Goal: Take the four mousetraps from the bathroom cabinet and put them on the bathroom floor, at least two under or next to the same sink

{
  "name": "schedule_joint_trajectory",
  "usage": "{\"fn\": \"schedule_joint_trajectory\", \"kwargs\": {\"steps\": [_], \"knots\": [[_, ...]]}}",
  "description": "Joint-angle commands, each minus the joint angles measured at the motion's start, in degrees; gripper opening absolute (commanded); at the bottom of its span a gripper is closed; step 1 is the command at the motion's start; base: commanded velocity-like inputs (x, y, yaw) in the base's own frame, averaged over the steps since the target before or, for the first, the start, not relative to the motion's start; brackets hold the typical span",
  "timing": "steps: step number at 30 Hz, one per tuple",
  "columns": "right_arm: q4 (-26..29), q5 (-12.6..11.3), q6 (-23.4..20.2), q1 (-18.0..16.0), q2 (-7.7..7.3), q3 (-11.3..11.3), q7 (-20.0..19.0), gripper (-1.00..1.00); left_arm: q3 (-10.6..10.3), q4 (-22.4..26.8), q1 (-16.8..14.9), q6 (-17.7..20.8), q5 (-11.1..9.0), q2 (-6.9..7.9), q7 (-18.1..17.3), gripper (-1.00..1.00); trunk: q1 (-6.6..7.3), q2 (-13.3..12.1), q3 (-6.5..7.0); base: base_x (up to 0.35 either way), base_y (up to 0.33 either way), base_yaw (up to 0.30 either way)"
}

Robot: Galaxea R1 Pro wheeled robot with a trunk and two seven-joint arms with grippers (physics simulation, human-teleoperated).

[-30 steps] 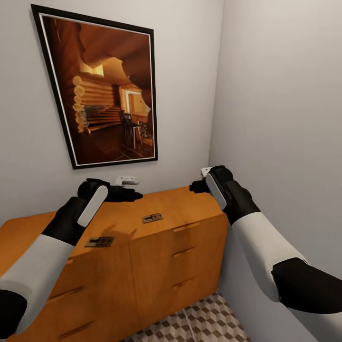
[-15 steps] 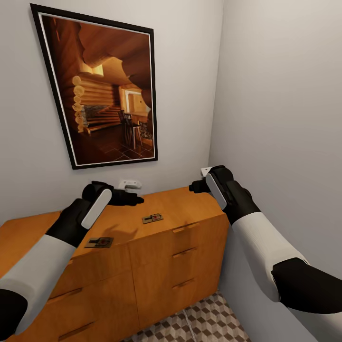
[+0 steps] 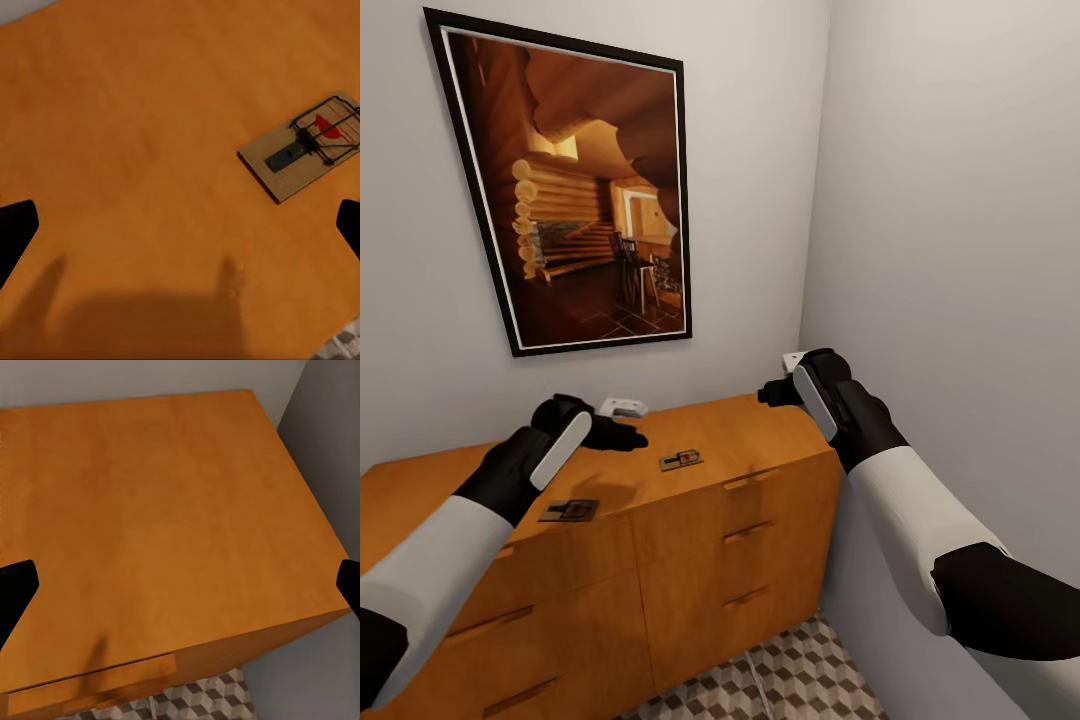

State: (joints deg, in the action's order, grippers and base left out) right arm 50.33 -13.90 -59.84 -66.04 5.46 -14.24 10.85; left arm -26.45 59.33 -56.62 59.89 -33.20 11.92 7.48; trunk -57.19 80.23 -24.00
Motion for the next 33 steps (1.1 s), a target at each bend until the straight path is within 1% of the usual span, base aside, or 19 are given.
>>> {"fn": "schedule_joint_trajectory", "kwargs": {"steps": [1,8,20,26,33], "knots": [[0.03,-0.6,-0.16,-0.05,-0.01,-0.12,0.58,1.0,-0.26,-0.02,-0.07,0.11,-0.6,0.18,0.54,1.0,0.0,0.04,-0.07,0.0,0.0,0.0],[0.03,-0.6,-0.16,-0.05,-0.01,-0.14,0.58,1.0,-0.46,0.03,-0.08,0.11,-0.54,0.44,0.31,1.0,0.0,0.04,-0.07,0.0,0.0,0.0],[0.03,-0.6,-0.16,-0.05,-0.08,-0.09,0.57,1.0,-0.59,0.38,-0.15,0.11,-0.47,-0.13,0.18,1.0,0.0,0.04,-0.07,0.0,0.0,0.0],[0.28,-0.6,-0.16,-0.05,-0.1,-0.09,0.51,1.0,-0.61,1.07,-0.15,0.11,-0.65,-0.87,0.17,1.0,0.0,0.04,-0.07,0.0,0.0,0.0],[0.7,-0.6,-0.16,-0.05,-0.1,-0.02,0.57,1.0,-0.72,1.63,-0.15,0.11,-0.72,-2.34,0.16,1.0,0.0,0.04,-0.07,0.0,0.0,0.0]]}}
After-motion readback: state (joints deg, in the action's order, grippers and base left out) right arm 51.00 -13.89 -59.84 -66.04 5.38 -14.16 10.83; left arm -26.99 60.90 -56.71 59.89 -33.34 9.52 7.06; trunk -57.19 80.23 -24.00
